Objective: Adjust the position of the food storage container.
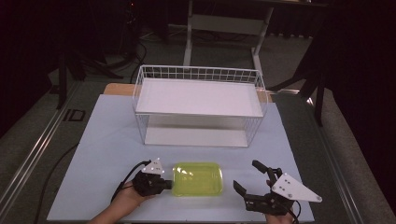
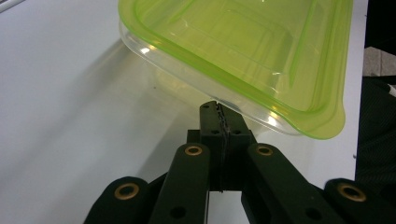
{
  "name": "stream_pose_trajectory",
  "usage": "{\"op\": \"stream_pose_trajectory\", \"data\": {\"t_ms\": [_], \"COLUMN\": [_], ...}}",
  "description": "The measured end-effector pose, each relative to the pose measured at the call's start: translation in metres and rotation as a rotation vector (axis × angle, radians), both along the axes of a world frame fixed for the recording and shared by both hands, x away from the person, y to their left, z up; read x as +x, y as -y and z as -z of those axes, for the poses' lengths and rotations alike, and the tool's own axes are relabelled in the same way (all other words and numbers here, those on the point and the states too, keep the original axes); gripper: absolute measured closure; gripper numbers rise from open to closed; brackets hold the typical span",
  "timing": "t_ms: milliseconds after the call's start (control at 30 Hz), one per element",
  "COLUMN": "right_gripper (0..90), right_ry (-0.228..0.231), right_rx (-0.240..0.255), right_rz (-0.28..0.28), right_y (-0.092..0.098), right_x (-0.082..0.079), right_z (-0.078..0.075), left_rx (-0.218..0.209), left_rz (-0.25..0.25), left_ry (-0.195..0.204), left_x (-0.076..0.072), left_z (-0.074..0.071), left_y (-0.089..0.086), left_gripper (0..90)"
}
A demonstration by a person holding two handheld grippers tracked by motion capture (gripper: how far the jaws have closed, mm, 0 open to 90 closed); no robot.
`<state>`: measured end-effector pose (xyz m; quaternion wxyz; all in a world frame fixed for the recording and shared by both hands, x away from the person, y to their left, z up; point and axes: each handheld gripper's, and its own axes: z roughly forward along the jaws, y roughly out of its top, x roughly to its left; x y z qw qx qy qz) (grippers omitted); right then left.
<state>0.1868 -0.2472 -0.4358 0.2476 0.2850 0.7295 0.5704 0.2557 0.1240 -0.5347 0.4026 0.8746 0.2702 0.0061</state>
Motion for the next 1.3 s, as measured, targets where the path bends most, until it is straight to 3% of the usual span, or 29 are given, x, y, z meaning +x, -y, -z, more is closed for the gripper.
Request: {"op": "stream_pose_trajectory", "data": {"t_ms": [467, 933, 1000, 1033, 1100, 1167, 1200, 1300], "right_gripper": [13.5, 13.5, 14.0, 14.4, 14.4, 14.5, 14.4, 14.4], "right_ry": [-0.006, -0.013, -0.012, -0.010, -0.006, -0.006, 0.003, 0.008], "right_rx": [-0.004, -0.012, -0.012, -0.023, -0.024, -0.025, -0.040, -0.054], "right_rz": [-0.005, -0.011, -0.011, -0.025, -0.028, -0.039, -0.037, -0.030], "right_y": [-0.001, -0.002, -0.003, -0.003, -0.004, -0.005, -0.008, -0.010], "right_x": [0.001, 0.001, 0.001, 0.001, 0.001, 0.001, 0.000, 0.000], "right_z": [0.001, 0.003, 0.003, 0.002, 0.003, 0.003, 0.003, 0.004], "left_rx": [-0.006, 0.003, 0.005, 0.009, -0.001, 0.001, -0.018, -0.047], "left_rz": [-0.024, -0.016, -0.019, -0.016, -0.026, -0.037, -0.066, -0.094], "left_ry": [0.009, 0.008, 0.016, 0.022, 0.020, 0.018, 0.006, 0.026], "left_x": [0.003, 0.015, 0.015, 0.015, 0.014, 0.015, 0.014, 0.011], "left_z": [-0.004, -0.001, -0.001, -0.001, -0.002, -0.003, -0.007, -0.014], "left_y": [-0.003, 0.015, 0.014, 0.012, 0.008, 0.005, -0.004, -0.017], "left_gripper": [90.0, 90.0, 86.1, 77.4, 74.2, 63.7, 56.0, 44.7]}}
